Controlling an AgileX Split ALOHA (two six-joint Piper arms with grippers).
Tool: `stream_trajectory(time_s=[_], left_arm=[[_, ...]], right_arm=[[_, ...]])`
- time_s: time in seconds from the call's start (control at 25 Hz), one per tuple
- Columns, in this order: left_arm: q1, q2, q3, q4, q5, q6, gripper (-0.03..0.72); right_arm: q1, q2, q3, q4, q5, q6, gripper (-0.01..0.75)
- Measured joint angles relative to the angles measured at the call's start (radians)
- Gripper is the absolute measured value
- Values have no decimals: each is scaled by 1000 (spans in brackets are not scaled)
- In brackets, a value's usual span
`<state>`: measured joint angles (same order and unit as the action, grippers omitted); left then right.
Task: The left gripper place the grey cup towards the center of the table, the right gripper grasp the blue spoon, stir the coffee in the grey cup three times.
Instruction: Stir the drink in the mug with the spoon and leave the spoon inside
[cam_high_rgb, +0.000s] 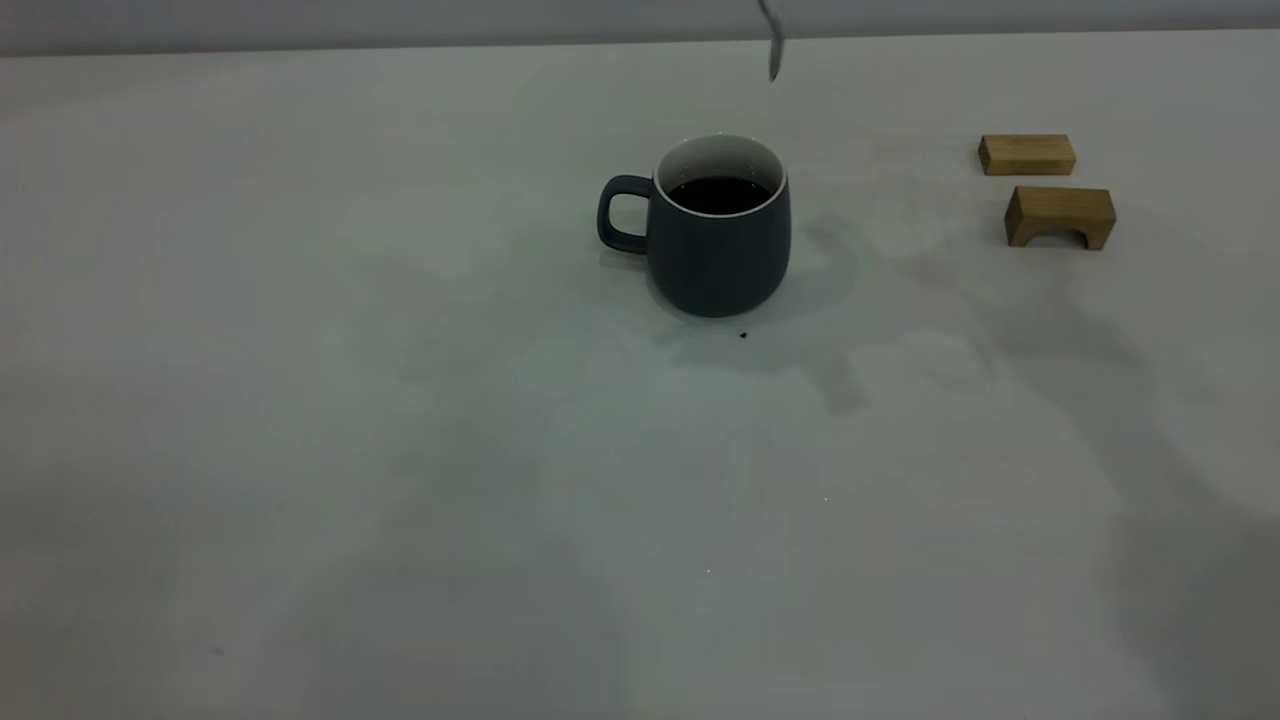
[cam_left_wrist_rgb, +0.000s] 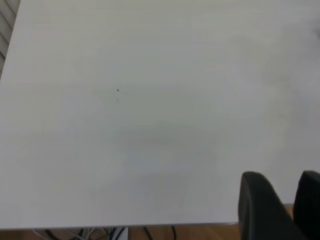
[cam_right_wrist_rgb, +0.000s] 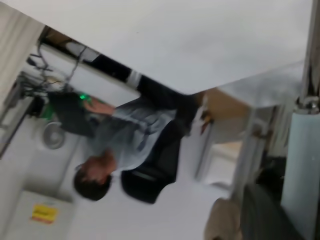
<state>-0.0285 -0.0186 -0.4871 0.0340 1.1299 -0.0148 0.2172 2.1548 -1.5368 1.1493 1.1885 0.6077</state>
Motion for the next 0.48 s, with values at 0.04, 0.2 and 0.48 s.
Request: stream_trajectory(time_s=[0.04,0.2,0.48], left_arm=[[0,0,0,0,0,0,243],[0,0,0,0,0,0,243],[0,0,0,0,0,0,243]], right_arm=[[-5,14,0,24,-1,0,129],[-25,78,0,111,-4,-30,129],[-43,198,0,269,-21,-112,128]])
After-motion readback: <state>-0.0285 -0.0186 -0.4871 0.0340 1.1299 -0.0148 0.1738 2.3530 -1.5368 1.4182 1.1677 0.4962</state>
